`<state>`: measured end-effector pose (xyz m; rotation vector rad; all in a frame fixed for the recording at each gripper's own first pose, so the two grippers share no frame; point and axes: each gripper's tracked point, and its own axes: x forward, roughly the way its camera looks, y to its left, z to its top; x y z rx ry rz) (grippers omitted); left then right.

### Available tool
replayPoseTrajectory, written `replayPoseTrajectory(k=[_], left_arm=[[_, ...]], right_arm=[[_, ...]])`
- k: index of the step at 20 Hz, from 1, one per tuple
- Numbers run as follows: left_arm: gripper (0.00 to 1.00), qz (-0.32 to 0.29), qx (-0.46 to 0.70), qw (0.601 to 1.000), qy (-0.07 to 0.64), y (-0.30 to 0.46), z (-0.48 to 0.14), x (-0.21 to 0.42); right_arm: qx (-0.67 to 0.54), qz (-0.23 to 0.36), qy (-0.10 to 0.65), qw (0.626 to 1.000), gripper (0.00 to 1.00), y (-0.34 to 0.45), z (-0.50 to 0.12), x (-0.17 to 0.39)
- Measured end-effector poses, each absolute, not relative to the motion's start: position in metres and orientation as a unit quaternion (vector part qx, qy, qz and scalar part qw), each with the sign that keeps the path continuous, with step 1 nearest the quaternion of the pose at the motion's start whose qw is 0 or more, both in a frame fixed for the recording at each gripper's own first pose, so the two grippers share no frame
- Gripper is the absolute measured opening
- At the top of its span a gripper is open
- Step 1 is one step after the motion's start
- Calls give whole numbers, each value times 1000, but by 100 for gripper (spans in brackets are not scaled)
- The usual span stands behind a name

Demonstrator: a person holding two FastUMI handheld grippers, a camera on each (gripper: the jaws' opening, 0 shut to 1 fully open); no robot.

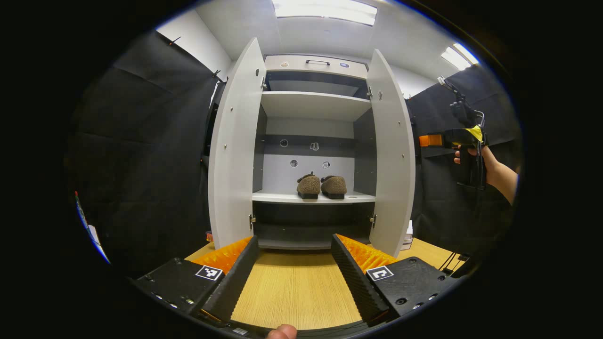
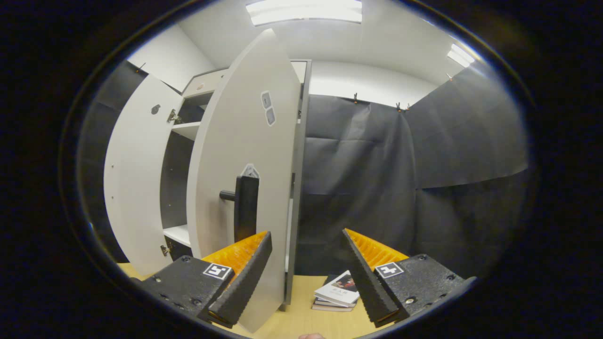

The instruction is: Grab one shoe with the right hand and put it into the shoe cabinet, grab the other shoe with the left hand and put it into the shoe cabinet; then close the right door with the right hand and the left door with the left hand.

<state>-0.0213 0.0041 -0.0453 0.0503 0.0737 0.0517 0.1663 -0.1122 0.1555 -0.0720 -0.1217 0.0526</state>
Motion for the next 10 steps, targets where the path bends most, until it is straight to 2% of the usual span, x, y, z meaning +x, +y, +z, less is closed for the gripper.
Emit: replayPoseTrajectory(k=[10], left_arm=[[95, 48, 33, 998, 39, 28, -45, -24]], right_arm=[[-40, 104, -51, 992, 96, -22, 153, 202]])
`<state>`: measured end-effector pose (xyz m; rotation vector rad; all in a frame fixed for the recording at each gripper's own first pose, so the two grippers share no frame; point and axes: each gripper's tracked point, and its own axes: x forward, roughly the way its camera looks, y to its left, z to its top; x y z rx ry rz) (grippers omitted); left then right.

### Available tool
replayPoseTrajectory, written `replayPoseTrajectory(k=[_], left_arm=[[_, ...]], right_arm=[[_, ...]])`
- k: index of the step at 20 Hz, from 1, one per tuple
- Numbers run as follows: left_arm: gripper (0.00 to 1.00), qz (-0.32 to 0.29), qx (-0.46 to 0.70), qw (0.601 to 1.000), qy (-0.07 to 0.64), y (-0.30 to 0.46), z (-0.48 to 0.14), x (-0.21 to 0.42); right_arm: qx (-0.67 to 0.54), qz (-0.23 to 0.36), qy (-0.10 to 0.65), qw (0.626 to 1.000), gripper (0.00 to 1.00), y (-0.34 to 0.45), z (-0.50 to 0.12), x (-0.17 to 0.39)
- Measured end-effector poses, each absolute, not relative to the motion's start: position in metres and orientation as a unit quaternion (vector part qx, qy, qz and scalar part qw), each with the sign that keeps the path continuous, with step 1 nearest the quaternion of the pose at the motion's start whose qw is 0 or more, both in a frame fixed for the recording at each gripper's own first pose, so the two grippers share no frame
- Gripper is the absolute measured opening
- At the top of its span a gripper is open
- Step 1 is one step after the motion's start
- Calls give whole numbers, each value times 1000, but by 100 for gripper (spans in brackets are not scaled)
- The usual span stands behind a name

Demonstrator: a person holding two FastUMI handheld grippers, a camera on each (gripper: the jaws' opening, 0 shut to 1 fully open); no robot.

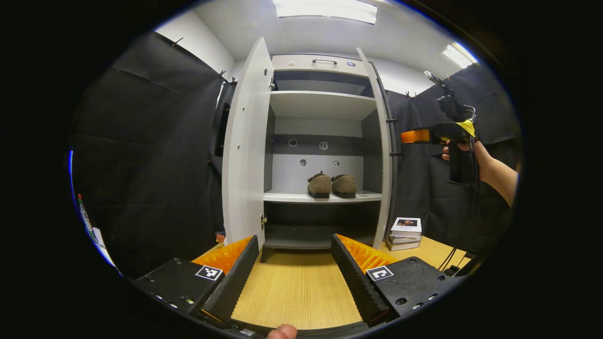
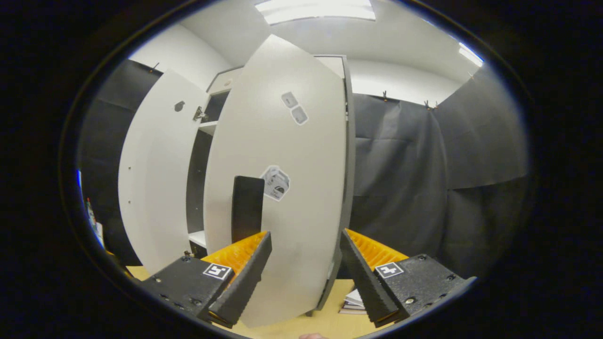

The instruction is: Grab one shoe with the right hand and put it into the shoe cabinet, grab the other shoe with the left hand and put it into the shoe cabinet; then close the right door with the right hand and the left door with the left hand.

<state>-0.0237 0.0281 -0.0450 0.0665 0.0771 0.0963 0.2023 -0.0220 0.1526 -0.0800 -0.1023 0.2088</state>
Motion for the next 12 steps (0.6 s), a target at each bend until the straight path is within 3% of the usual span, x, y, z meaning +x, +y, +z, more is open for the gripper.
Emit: replayPoseTrajectory(k=[6, 12], left_arm=[[95, 61, 29, 997, 44, 35, -47, -28], [95, 58, 22, 997, 39, 32, -43, -27]], right_arm=[[-31, 103, -40, 993, 96, 13, 140, 239], [-13, 105, -41, 994, 96, 5, 139, 218]])
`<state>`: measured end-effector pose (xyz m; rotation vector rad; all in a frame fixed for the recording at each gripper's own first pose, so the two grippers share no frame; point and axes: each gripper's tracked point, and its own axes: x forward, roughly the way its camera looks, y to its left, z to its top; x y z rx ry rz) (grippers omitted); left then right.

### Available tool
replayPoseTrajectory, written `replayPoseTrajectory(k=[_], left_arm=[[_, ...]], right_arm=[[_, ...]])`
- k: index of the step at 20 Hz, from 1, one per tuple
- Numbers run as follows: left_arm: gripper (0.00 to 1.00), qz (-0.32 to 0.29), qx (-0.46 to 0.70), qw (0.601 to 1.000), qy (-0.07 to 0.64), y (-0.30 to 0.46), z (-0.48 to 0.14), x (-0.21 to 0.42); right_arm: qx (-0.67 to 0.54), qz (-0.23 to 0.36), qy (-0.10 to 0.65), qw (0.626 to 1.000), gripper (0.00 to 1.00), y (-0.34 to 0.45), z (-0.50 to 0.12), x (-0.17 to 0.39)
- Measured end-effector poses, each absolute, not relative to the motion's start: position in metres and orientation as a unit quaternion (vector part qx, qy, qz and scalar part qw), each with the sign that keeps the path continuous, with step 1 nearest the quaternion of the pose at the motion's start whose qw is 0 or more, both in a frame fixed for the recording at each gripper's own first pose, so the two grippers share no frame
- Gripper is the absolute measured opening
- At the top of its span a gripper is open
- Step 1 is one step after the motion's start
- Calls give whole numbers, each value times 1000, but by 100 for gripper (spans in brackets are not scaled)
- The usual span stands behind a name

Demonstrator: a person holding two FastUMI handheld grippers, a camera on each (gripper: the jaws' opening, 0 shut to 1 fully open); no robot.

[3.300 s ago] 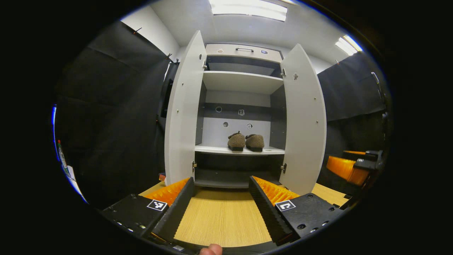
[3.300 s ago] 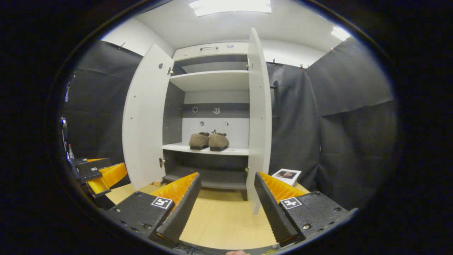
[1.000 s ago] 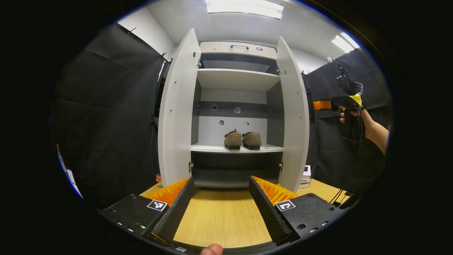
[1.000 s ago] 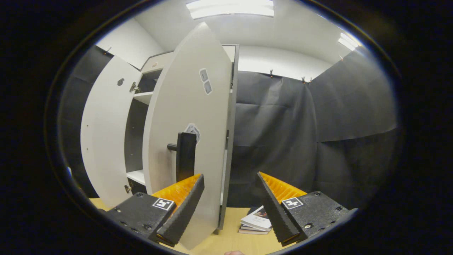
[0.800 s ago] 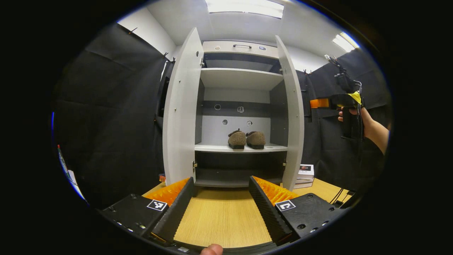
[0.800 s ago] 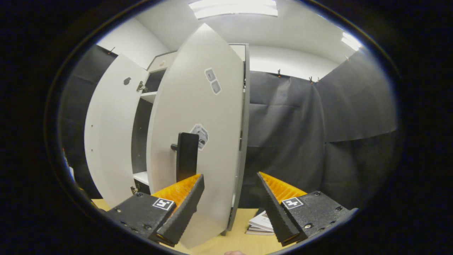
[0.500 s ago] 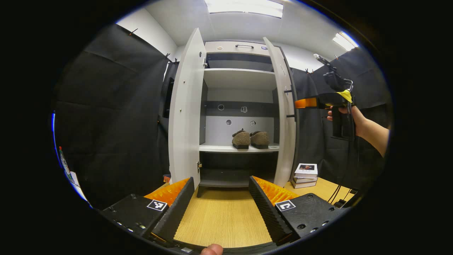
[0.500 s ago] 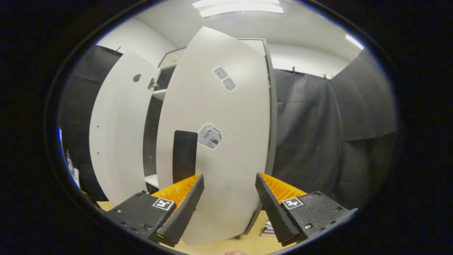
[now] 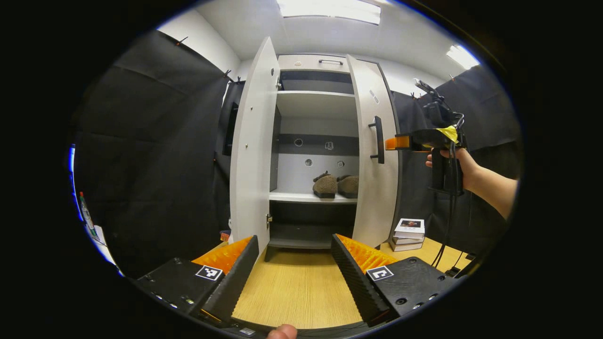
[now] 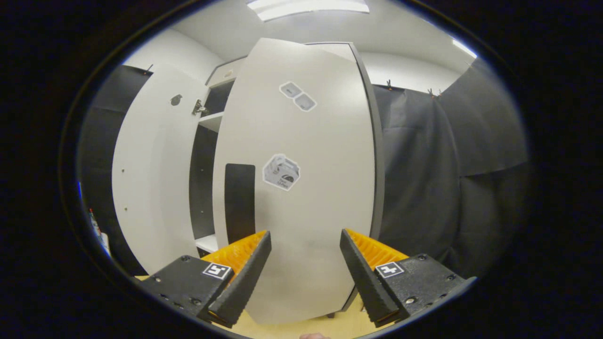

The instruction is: Grab one shoe with the right hand and put it into the shoe cabinet, grab the other shoe with the left hand and put it into the shoe cabinet; then close the right door with the right hand and the left door with the left hand.

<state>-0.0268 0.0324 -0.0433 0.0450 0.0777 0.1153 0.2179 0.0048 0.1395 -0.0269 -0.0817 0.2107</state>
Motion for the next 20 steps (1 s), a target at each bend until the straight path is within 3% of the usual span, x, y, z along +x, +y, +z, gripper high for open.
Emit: replayPoseTrajectory(k=[9, 20], left_arm=[[95, 40, 14, 999, 31, 16, -41, -23], [95, 14, 11, 999, 31, -3, -34, -17]], right_arm=[[-26, 89, -72, 993, 96, -5, 130, 124], [-17, -11, -37, 999, 96, -19, -6, 21]])
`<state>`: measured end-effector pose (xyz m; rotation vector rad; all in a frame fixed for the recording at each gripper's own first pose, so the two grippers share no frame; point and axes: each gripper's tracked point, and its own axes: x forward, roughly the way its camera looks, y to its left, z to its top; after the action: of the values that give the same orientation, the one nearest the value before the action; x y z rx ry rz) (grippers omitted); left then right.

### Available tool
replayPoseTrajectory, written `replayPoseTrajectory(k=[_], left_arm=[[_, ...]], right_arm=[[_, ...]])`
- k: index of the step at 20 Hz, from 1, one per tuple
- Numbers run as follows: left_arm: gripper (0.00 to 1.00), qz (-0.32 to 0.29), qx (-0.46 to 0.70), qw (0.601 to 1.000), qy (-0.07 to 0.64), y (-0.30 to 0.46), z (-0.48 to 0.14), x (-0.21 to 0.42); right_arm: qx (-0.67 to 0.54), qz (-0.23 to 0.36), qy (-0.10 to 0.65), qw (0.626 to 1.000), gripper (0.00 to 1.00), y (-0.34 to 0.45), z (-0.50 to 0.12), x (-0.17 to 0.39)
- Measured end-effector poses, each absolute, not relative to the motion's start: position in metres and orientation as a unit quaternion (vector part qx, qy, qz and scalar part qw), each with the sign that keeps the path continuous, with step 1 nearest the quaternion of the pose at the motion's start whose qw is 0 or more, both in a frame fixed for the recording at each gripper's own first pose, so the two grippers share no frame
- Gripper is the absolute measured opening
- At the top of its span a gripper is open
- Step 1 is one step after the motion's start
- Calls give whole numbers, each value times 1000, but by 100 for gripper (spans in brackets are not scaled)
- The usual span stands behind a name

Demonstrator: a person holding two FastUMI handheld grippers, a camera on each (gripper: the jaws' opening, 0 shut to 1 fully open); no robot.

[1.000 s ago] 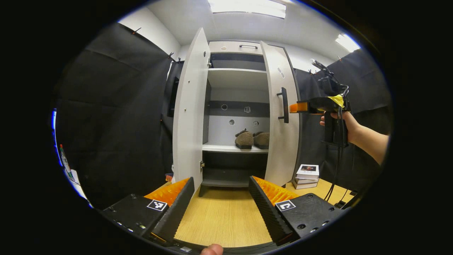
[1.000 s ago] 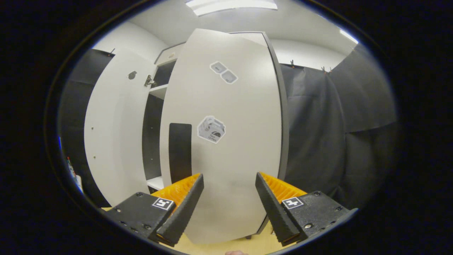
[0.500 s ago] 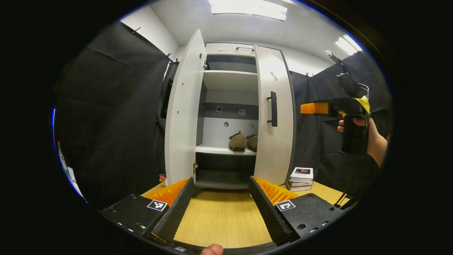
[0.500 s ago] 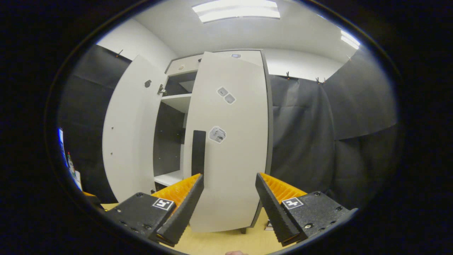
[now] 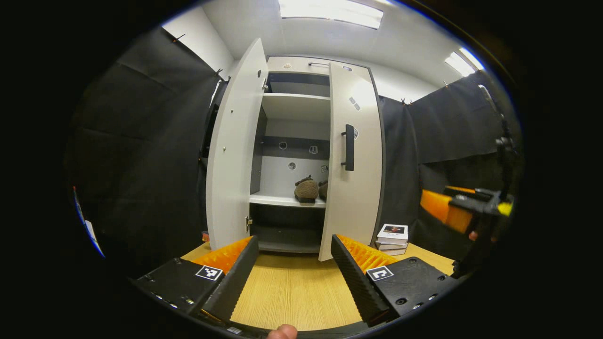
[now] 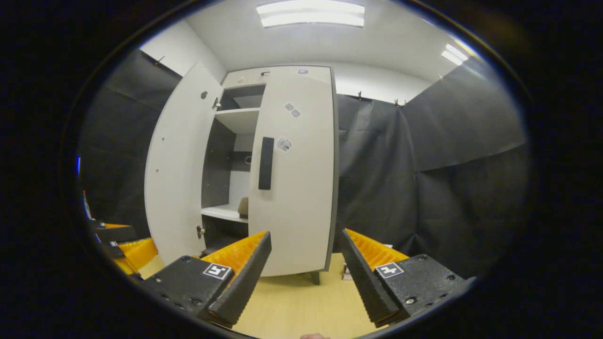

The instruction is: Grab one shoe with the right hand and put it into the shoe cabinet, grab the other shoe with the left hand and put it into the shoe cabinet; then close the right door with the right hand and the left door with the left hand.

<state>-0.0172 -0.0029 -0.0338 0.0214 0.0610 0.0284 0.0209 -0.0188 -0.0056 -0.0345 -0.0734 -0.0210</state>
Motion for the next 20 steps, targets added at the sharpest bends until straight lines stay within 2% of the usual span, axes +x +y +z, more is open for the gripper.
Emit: replayPoseTrajectory(k=[6, 9, 15, 20], left_arm=[[95, 5, 11, 999, 30, -11, -29, -12], [95, 17, 1, 1000, -1, -2, 0, -13], [95, 125, -9, 989, -82, 117, 99, -4], [95, 172, -23, 981, -91, 203, 133, 29]], right_arm=[[10, -31, -2, 999, 94, -31, -55, 1], [18, -36, 6, 999, 96, -39, -62, -1], [13, -37, -1, 999, 96, -47, -53, 7], [25, -19, -6, 999, 96, -41, -41, 11]])
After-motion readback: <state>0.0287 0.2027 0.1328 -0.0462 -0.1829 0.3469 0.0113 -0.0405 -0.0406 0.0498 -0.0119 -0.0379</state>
